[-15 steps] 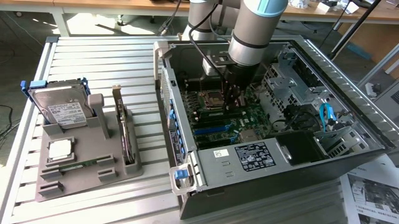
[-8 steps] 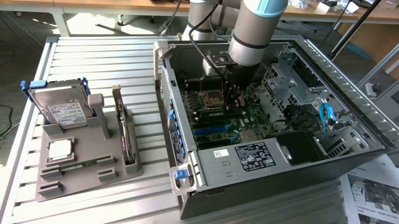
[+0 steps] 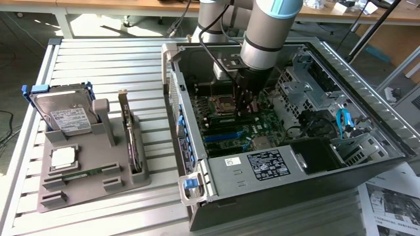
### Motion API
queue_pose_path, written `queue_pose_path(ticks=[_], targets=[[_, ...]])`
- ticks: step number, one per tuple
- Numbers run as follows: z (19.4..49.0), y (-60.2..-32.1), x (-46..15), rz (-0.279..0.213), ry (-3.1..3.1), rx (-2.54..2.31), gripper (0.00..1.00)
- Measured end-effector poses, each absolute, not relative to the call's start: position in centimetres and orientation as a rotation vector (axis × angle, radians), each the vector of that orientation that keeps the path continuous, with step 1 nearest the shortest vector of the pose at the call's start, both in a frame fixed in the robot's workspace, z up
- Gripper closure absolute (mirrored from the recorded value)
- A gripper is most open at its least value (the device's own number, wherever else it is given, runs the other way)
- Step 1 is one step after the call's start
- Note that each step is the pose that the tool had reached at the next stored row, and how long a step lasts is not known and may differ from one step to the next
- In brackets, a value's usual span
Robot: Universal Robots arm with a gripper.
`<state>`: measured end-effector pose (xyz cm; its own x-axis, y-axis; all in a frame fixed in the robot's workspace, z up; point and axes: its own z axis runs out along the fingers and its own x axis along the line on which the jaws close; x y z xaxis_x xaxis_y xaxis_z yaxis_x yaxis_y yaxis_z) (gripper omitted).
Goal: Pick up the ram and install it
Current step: 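Insert the ram into the slot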
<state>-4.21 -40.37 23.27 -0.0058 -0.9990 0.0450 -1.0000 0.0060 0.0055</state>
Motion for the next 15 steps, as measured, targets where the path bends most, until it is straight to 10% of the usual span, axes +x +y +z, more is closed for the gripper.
queue_pose_path(ticks=[15], targets=[[23.26,-40.43,-4.17,0.044,-2.185,2.207,0.87]])
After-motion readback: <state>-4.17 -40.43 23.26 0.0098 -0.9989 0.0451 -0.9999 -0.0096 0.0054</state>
